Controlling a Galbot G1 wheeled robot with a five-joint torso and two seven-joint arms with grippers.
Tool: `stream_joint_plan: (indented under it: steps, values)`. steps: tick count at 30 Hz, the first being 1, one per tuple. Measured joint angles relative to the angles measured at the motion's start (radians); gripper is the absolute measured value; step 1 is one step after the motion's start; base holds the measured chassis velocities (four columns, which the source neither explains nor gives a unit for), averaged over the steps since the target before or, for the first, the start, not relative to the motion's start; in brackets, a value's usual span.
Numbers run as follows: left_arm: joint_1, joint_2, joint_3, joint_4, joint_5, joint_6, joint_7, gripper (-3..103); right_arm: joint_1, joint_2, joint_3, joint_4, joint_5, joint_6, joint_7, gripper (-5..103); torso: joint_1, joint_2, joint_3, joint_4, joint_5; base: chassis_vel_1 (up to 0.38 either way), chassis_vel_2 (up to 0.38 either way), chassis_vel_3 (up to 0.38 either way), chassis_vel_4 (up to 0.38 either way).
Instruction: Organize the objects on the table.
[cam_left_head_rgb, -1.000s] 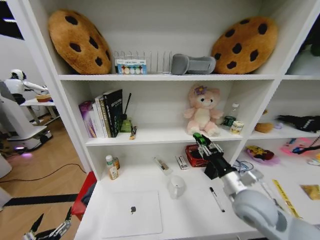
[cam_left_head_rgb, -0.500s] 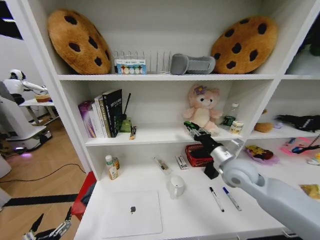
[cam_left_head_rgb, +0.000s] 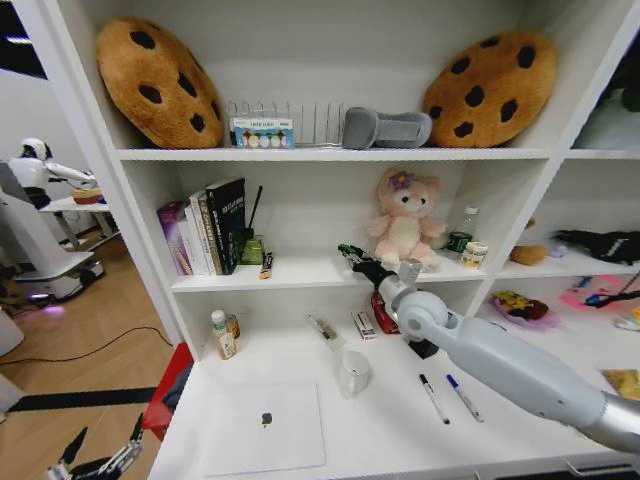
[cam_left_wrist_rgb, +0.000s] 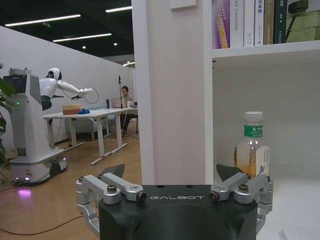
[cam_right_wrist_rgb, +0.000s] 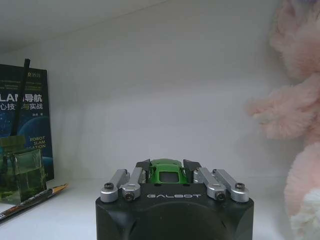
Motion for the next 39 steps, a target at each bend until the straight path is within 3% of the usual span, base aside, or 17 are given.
stream_joint_plan:
  steps: [23,25,26,30,34,36,37,39]
  values:
    - [0.0,0.0,0.0,0.0,0.0,0.0,0.0,100,-0.008,0.018,-0.038,0.003,0.037,-0.032,0.073,33,0.0,0.0,0.0,-0.0001,0.0002,0.0,0.0,0.0,0.0]
    - [0.0,0.0,0.0,0.0,0.0,0.0,0.0,100,-0.008,0.017,-0.036,0.003,0.032,-0.03,0.075,44,0.0,0.0,0.0,-0.0001,0.0002,0.0,0.0,0.0,0.0]
    - [0.0,0.0,0.0,0.0,0.0,0.0,0.0,100,-0.008,0.017,-0.036,0.003,0.032,-0.03,0.075,44,0.0,0.0,0.0,-0.0001,0.0002,0.0,0.0,0.0,0.0]
    - [0.0,0.0,0.0,0.0,0.0,0.0,0.0,100,-0.01,0.013,-0.023,0.011,0.016,-0.018,0.075,66,0.0,0.0,0.0,-0.0001,0.0002,0.0,0.0,0.0,0.0]
    - [0.0,0.0,0.0,0.0,0.0,0.0,0.0,100,-0.021,0.003,0.004,0.033,0.004,-0.014,0.077,77,0.0,0.0,0.0,0.0,0.0002,0.0,0.0,0.0,0.0]
    - [0.0,0.0,0.0,0.0,0.0,0.0,0.0,100,-0.053,-0.018,0.049,0.084,-0.003,-0.014,0.084,88,0.0,0.0,0.0,0.0001,0.0002,0.0,0.0,0.0,0.0]
    - [0.0,0.0,0.0,0.0,0.0,0.0,0.0,100,-0.053,-0.018,0.049,0.084,-0.003,-0.014,0.084,88,0.0,0.0,0.0,0.0001,0.0002,0.0,0.0,0.0,0.0]
    - [0.0,0.0,0.0,0.0,0.0,0.0,0.0,100,-0.15,-0.058,0.146,0.177,0.001,-0.03,0.095,97,0.0,0.0,0.0,0.0002,0.0002,0.0,0.0,0.0,0.0]
